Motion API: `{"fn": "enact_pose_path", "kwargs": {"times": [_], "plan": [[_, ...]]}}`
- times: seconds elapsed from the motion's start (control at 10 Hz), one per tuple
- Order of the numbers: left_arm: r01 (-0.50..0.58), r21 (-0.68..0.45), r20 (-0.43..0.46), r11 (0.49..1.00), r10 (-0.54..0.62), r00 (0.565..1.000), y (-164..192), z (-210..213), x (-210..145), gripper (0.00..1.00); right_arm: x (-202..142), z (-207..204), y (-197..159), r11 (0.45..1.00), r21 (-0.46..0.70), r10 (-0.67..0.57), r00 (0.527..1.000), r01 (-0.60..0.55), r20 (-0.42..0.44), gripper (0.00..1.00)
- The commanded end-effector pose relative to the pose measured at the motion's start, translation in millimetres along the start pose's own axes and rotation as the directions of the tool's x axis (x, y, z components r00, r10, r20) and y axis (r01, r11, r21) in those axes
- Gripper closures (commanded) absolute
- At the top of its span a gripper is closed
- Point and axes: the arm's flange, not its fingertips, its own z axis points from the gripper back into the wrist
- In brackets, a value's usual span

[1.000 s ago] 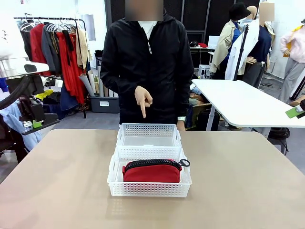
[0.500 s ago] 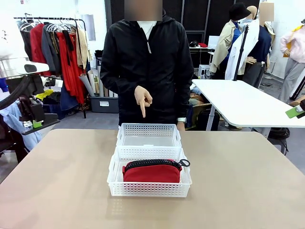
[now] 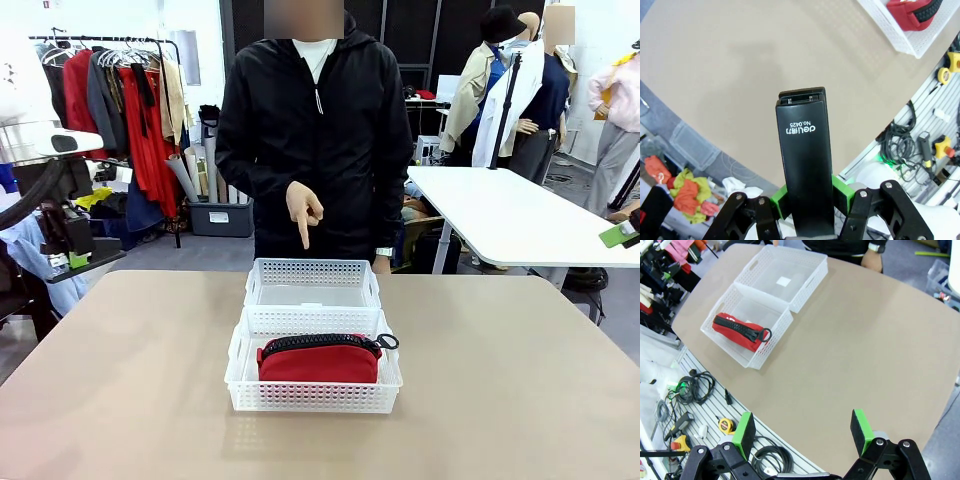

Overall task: Distribute items into two baskets.
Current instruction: Place the picked Stapler into the Organizing basket as instructed by the person.

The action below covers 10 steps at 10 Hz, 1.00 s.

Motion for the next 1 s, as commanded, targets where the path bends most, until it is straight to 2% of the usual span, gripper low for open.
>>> {"fn": "enact_pose_path", "kwargs": {"times": [0.0,0.2,0.9], "plan": [[0.041,-0.004,-0.010,0.999,-0.041,0.999,1.9,3.1,23.2,0.84,2.1,1.4,1.1,1.000,-0.001,0.003,1.000,-0.003,-0.001,0.00],[0.113,-0.016,-0.026,0.994,-0.113,0.993,-1.8,-0.4,49.6,0.84,2.1,1.4,1.1,1.000,-0.001,0.003,1.000,-0.003,-0.001,0.00],[0.305,0.097,-0.054,0.948,-0.301,0.952,-50.2,3.9,147.6,0.84,2.1,1.4,1.1,1.000,-0.001,0.003,1.000,-0.003,-0.001,0.00]]}}
